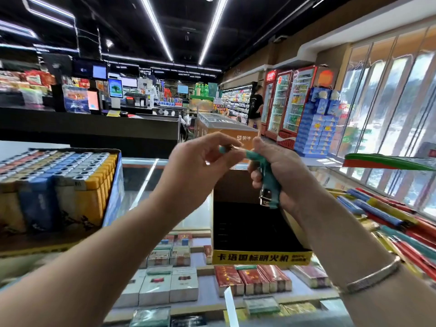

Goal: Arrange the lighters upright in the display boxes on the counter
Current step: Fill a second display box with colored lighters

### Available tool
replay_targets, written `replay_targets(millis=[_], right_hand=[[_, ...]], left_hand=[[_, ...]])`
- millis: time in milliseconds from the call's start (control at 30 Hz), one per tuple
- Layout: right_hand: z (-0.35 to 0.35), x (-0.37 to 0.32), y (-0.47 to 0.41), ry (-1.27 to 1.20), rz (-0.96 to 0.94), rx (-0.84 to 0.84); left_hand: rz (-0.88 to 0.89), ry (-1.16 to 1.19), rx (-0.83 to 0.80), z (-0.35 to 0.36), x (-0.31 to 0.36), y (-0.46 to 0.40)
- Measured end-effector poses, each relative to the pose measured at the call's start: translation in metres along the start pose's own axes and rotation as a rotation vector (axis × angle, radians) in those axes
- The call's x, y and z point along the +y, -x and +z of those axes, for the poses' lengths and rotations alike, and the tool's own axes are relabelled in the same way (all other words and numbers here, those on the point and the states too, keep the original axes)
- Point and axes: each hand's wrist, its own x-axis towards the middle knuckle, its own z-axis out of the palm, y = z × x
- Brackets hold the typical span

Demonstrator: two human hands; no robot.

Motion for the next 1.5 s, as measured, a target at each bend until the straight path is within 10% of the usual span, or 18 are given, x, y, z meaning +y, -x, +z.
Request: replay_targets(millis=[300,633,1500], right_hand=[[-0.022,-0.012,-0.004,0.034,-0.219,0.25],[-0.009,-0.001,-0.005,0.212,-0.282,0.203],[-0.027,0.0,-0.008,0.187,0.019,0.38]], left_hand=[[-0.248,0.03,-0.061,-0.003,-0.014,-0.002],[0.015,-0.443,-0.093,-0.002,-0.015,0.003],[-0.207,-0.376,-0.123,0.001,-0.031,0.0]])
